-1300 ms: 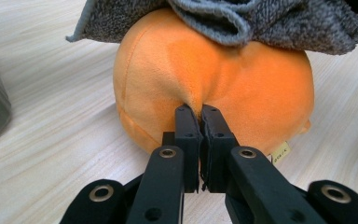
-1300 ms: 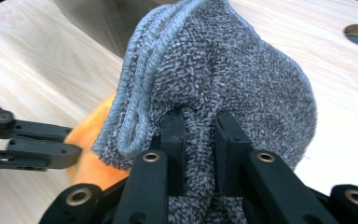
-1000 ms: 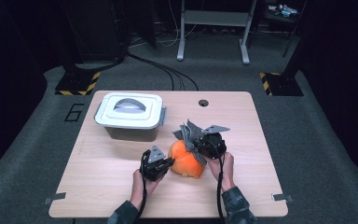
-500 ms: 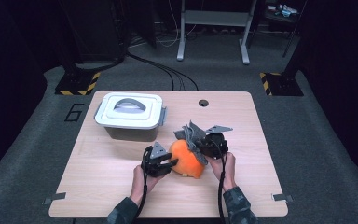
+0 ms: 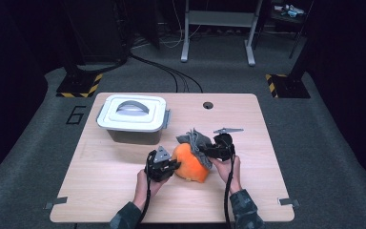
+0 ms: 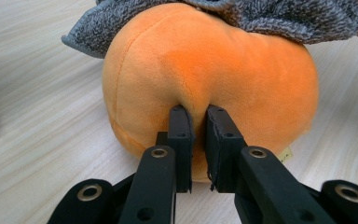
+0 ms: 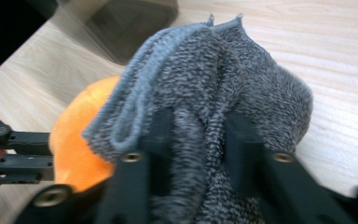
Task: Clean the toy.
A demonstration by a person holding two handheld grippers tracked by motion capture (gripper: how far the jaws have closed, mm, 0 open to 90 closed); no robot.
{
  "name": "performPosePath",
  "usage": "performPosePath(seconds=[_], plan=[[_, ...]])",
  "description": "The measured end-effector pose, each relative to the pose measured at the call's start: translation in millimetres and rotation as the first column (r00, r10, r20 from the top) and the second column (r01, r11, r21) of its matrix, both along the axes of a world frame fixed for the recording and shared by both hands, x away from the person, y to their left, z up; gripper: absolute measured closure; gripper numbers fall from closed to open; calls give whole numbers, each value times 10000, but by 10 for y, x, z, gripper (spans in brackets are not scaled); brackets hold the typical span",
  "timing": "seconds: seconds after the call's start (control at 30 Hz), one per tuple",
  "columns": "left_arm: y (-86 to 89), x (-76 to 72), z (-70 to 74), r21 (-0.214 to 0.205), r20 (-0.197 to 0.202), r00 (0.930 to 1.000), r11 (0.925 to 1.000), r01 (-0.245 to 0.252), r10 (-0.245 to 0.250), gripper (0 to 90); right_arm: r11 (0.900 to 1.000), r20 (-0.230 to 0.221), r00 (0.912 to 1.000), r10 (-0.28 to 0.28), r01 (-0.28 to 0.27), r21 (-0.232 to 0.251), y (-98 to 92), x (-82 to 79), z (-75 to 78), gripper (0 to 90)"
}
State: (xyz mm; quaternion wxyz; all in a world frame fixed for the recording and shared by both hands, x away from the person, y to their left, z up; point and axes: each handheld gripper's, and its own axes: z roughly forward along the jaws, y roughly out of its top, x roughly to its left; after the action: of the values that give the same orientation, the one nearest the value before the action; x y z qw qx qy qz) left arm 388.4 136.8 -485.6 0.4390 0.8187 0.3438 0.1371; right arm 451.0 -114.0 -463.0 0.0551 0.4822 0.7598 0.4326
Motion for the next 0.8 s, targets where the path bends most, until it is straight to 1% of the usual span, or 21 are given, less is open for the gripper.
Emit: performPosePath(seconds=[0.07,0.13,0.17,0.2,0.23,0.27,0.3,0.37,0.4,0.43,0.5,0.53,0.57,0.63,0.67,0.7,0.77,0.8], plan=[[-4,-6,3,-14,17,10000,10000,-58,58,817,10000,160,9999,43,-43,-47,19,-23,24,744],[-4,-14,8,21,116,9998,9999,-149,149,824,9998,532,9986,27,-17,-179,36,-55,69,763],[-5,-21,12,12,113,9998,9999,-161,161,826,10000,667,9978,-38,43,-79,48,-86,110,766],[-11,-28,14,-30,103,9997,9998,-212,212,827,10000,1017,9948,31,-29,-22,57,-107,154,766],[-12,-30,21,43,173,9997,9998,-184,183,827,9994,1244,9917,322,-333,66,127,-174,265,765],[-20,-37,27,35,181,9996,9998,-213,213,827,9994,1244,9917,322,-333,66,127,-174,265,765],[-23,-40,37,103,216,9996,9998,-191,189,828,9987,1357,9895,501,-511,39,184,-209,307,765],[-34,-52,45,132,282,9993,9996,-257,253,836,9961,1486,9851,865,-830,-298,335,-276,359,762],[-35,-55,46,176,253,9993,9995,-267,262,840,9934,1558,9820,1069,-989,-585,408,-293,357,761],[-34,-57,40,197,258,9991,9992,-347,341,847,9904,1534,9813,1164,-1030,-925,479,-301,339,761],[-13,-53,28,132,164,9989,9990,-437,435,858,9834,1691,9783,1200,-939,-1551,558,-293,280,763],[0,-48,24,96,163,9989,9989,-452,450,862,9815,1742,9781,1140,-837,-1720,572,-294,264,763],[2,-47,19,25,145,9987,9988,-496,496,866,9787,1876,9754,1159,-799,-1890,570,-292,258,763],[-1,-47,20,56,158,9987,9989,-475,475,868,9773,1949,9756,1012,-609,-2027,548,-301,263,764],[-2,-46,21,65,138,9989,9990,-444,443,869,9749,2039,9746,930,-476,-2174,524,-302,270,764],[-3,-47,19,30,150,9988,9989,-466,465,869,9732,2058,9756,769,-286,-2284,490,-307,277,764],[1,-48,15,-11,120,9987,9988,-486,486,869,9731,2091,9768,454,41,-2303,377,-293,270,765],[3,-48,14,-63,108,9988,9989,-474,474,869,9708,2108,9772,242,274,-2382,308,-287,254,766]])
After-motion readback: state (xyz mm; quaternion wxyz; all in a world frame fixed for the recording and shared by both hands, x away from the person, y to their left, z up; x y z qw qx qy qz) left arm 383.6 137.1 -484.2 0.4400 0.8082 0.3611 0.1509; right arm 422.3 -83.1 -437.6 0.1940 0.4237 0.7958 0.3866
